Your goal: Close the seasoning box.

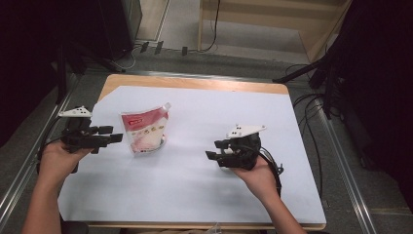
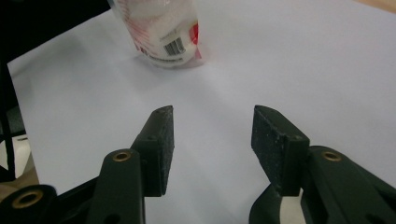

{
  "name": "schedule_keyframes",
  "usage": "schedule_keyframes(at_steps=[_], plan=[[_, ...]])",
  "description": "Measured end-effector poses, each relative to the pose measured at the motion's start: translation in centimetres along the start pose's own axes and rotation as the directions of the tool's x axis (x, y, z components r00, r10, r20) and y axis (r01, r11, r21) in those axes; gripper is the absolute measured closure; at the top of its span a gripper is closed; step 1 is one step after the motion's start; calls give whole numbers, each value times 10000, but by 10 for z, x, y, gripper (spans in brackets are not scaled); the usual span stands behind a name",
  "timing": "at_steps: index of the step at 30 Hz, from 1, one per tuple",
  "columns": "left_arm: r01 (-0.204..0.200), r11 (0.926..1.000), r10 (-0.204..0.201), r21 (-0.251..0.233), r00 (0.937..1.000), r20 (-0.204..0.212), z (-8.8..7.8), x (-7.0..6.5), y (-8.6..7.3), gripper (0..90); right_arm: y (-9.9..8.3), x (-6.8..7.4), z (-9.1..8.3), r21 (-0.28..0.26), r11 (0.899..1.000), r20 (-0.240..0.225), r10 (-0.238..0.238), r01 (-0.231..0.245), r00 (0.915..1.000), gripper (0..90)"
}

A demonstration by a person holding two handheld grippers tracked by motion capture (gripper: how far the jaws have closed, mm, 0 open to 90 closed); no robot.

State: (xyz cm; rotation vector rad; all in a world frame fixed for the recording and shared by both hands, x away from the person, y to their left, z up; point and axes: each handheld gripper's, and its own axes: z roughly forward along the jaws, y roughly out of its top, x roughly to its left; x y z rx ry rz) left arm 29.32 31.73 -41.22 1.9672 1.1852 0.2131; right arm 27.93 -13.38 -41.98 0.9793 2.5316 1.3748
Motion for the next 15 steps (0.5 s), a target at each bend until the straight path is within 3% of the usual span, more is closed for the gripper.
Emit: schedule_keyframes(at_steps=[6, 15], plan=[[-31, 10000, 31, 51, 10000, -13, 5, -2, 0, 404, 10, -2, -21, -224, 9997, 310, 83, -76, 9995, 501], [-86, 9999, 86, -75, 9999, -72, 6, -3, 3, 401, 17, -18, -54, -635, 9976, 699, 333, -289, 9970, 525]])
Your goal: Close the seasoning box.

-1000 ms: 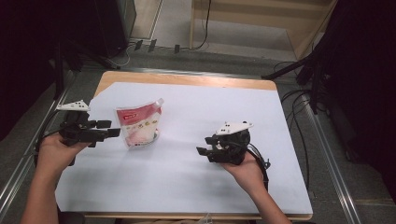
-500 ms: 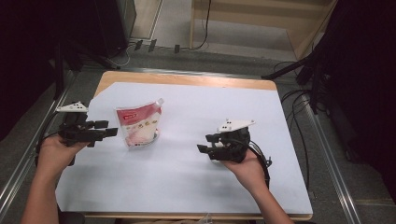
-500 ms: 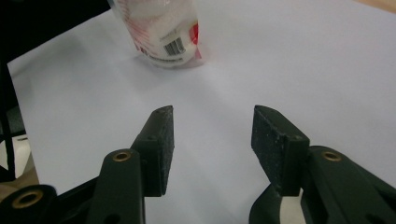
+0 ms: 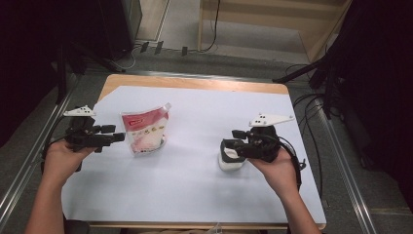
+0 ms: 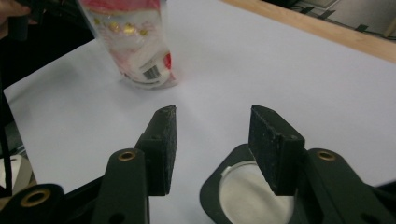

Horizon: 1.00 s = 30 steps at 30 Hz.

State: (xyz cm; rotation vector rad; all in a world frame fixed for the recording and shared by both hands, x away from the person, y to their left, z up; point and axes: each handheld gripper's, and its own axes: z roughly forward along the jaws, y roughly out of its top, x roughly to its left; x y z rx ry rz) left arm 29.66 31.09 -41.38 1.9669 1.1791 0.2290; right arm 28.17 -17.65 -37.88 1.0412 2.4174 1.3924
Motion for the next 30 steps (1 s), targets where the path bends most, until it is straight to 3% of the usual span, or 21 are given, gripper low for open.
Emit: schedule_keyframes(at_steps=[6, 12, 16, 25, 30], plan=[[23, 10000, -23, -14, 9999, 100, -1, 1, 0, 401, 4, -14, -18, -305, 9986, 248, 436, -428, 9987, 553], [-5, 10000, 4, 95, 10000, 35, 1, 0, -1, 401, 2, -27, -32, -484, 9965, 451, 710, -688, 9965, 647], [62, 10000, -62, 66, 9999, 100, 2, 1, -1, 402, -1, -35, -37, -465, 9954, 634, 867, -838, 9942, 692], [40, 10000, -40, 42, 10000, 54, 2, 1, -1, 402, -9, -54, -51, -674, 9906, 907, 1252, -1193, 9880, 898], [31, 10000, -31, 36, 10000, 78, 2, 1, -1, 402, -17, -65, -50, -635, 9865, 1148, 1574, -1509, 9808, 900]])
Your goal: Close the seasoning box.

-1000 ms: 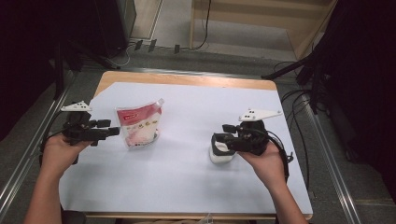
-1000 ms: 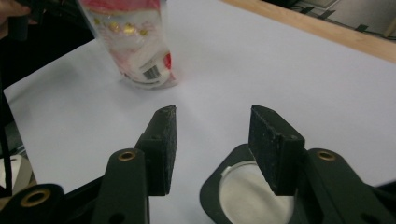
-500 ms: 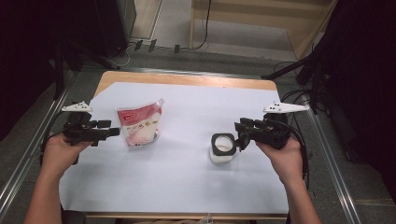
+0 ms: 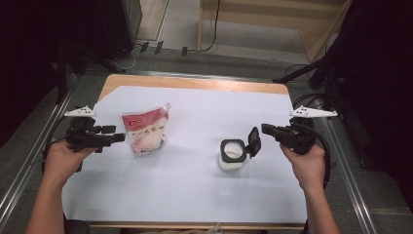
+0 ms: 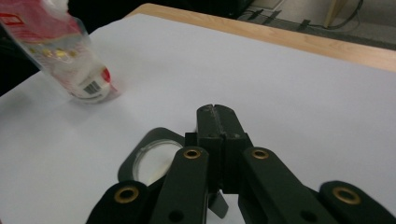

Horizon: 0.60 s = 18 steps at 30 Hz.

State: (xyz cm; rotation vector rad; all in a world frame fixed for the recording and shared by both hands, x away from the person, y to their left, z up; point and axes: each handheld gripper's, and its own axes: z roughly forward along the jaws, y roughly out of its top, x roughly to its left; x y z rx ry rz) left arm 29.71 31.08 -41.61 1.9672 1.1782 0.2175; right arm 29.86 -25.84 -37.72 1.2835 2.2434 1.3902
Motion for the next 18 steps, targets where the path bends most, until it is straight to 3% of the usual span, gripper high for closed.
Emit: schedule_keyframes(at_steps=[6, 11, 14, 18], plan=[[-18, 10000, 18, 26, 10000, 0, 1, 0, 0, 402, -11, -12, 11, 342, 9990, 272, 291, -300, 9992, 900], [-22, 10000, 22, 67, 10000, 18, 1, 0, -1, 403, -18, -17, 17, 405, 9980, 199, 482, -490, 9986, 900], [-21, 10000, 21, 60, 10000, 18, 2, 0, -1, 403, -22, -19, 19, 318, 9972, -83, 679, -676, 9977, 900], [-15, 10000, 15, 95, 10000, 20, 2, 1, -1, 403, -24, -19, 21, 372, 9972, -207, 654, -646, 9976, 900]])
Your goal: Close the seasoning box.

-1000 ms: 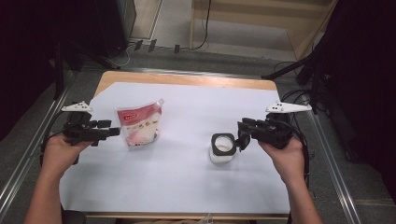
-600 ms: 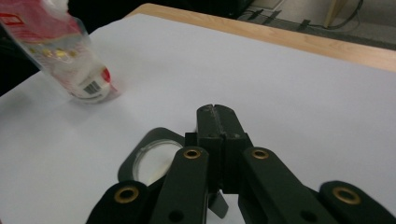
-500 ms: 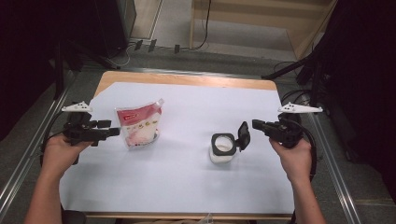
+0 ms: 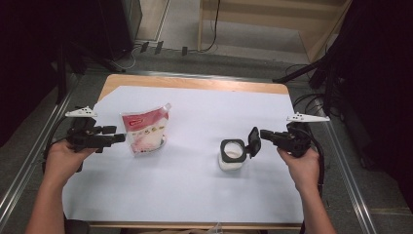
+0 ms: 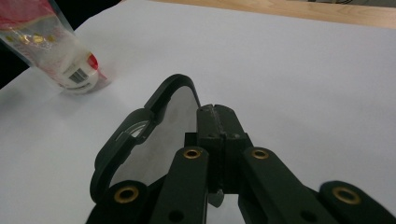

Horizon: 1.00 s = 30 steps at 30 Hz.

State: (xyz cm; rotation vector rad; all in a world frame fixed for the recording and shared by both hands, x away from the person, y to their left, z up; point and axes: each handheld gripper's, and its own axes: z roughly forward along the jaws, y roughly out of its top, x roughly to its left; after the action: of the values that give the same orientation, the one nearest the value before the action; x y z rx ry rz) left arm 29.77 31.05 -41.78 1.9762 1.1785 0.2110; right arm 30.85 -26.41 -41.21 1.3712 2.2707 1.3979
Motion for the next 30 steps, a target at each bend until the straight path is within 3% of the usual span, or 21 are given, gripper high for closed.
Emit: schedule_keyframes(at_steps=[9, 14, 30], plan=[[-7, 10000, 7, -1, 10000, 7, 1, -1, 0, 403, -2, 9, 7, 195, 9997, -150, -171, 174, 9997, 900], [-30, 10000, 30, 29, 10000, 15, 2, -1, 0, 403, -3, 10, 8, 136, 9999, -229, -34, 37, 9997, 900], [25, 10000, -25, 43, 10000, 19, 3, 0, -2, 403, -4, 24, 18, 290, 9988, -479, -379, 393, 9981, 900]])
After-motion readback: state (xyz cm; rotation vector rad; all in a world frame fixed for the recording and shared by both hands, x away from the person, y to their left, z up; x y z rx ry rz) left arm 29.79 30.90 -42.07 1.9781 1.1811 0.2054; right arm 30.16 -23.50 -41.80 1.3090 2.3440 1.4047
